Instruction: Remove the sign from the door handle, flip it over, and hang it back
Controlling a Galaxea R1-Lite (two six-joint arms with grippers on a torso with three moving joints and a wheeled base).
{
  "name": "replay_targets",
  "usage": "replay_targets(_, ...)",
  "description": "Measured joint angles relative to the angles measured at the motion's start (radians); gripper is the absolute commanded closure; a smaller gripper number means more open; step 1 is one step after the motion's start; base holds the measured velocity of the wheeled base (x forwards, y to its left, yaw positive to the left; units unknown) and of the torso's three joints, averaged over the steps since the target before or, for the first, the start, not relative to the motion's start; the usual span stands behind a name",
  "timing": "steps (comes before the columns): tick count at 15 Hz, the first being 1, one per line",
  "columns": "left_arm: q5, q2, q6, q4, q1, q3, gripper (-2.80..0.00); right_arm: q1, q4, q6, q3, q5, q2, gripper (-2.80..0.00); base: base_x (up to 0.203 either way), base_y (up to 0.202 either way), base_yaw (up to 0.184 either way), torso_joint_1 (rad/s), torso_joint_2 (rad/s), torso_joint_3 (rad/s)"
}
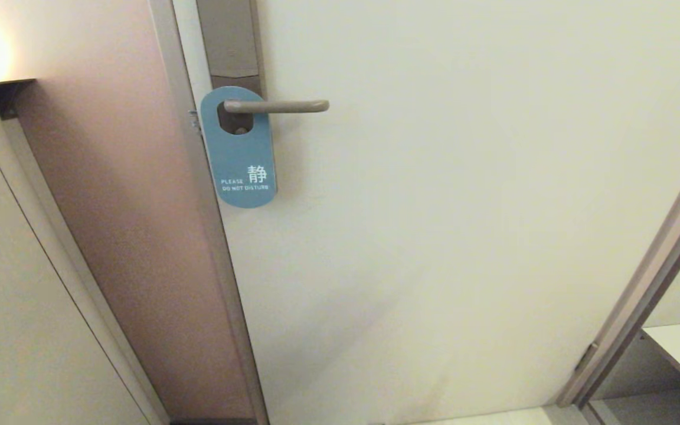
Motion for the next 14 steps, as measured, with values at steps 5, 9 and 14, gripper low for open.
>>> replay_targets(5, 0.0, 0.0, -0.001, 0.0, 0.0, 0.0, 0.0, -0.027, 0.174, 0.047, 0.136, 0.07, -0.311, 0.0, 0.0, 0.0, 0.0, 0.0, 0.0, 0.0)
replay_targets(9, 0.0, 0.0, 0.0, 0.0, 0.0, 0.0, 0.0, -0.028, 0.459, 0.058, 0.148, 0.078, -0.519, 0.0, 0.0, 0.0, 0.0, 0.0, 0.0, 0.0)
replay_targets(14, 0.0, 0.0, 0.0, 0.0, 0.0, 0.0, 0.0, -0.004, 0.703, 0.052, 0.149, 0.078, -0.707, 0.0, 0.0, 0.0, 0.0, 0.0, 0.0, 0.0)
